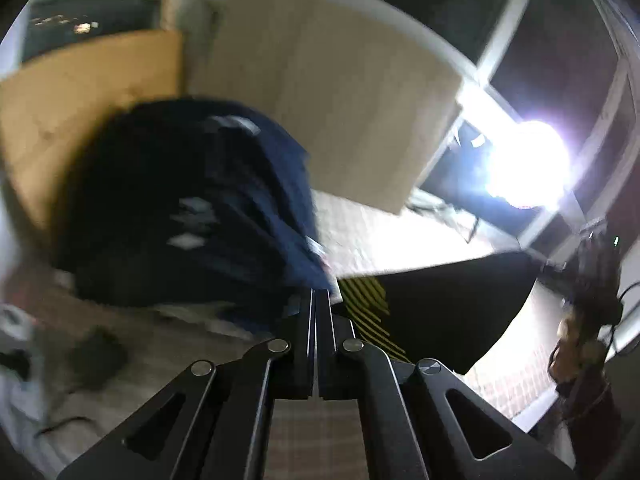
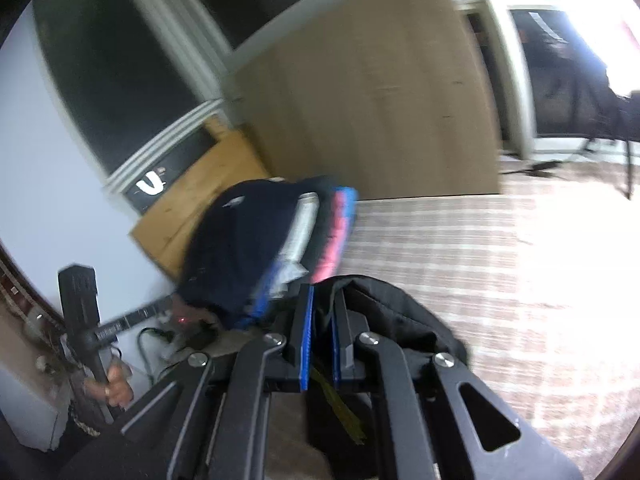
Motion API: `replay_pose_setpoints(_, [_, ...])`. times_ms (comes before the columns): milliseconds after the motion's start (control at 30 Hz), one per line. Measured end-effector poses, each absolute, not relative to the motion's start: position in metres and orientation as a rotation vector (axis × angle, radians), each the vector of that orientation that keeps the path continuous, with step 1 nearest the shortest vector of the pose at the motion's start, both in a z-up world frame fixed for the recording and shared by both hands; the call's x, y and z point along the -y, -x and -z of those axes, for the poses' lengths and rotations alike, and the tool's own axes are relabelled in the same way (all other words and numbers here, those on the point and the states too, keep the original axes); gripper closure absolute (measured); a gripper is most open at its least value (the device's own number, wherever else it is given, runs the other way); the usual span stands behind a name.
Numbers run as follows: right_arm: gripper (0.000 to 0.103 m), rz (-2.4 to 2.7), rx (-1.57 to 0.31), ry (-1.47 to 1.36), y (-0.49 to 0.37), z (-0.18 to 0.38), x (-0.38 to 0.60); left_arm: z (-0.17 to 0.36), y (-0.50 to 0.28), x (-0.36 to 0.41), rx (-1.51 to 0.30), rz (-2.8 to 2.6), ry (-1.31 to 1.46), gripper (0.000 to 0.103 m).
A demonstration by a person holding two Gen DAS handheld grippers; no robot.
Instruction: Fold clothes
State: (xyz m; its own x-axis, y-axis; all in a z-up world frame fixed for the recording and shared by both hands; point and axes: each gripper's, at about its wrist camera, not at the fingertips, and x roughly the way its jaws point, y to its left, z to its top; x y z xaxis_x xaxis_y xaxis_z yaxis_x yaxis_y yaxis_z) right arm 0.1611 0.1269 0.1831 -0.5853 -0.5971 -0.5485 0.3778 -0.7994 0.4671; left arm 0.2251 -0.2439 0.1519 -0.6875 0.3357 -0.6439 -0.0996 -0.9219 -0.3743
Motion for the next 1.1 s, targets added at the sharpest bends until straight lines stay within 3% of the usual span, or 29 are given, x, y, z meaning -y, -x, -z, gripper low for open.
replay_pose_setpoints(267, [0.095,2.464,0.402,-1.022,-0.121,-0.163,-0.191,-0.110,-0.151,0.151,0.414,-2.492,1.199,0.103])
replay_pose_setpoints(600, [0.095,2.362,0.544,-1.305,-0.022,-0.068,-0.261,-0.056,-0.078,0.078,0.338,-2.384,1.397,0.098])
replay_pose_setpoints(733, [0.095,2.333,0.524,-1.329,-0.012,-0.052,-0.263,-0.042,-0.049,0.056,0.277,-2.350,1.463,0.081])
replay_pose_setpoints(900, [0.095,2.303,0.515,-1.327,-0.008,-0.049,-0.266,-0.034,-0.041,0.053,0.246,-2.403,1.525,0.072])
replay_pose_setpoints(1100, [0.095,2.272,0.519,-1.336,-0.009,-0.042,-0.268,-0.023,-0.042,0.076,0.360,-2.334,1.561,0.072])
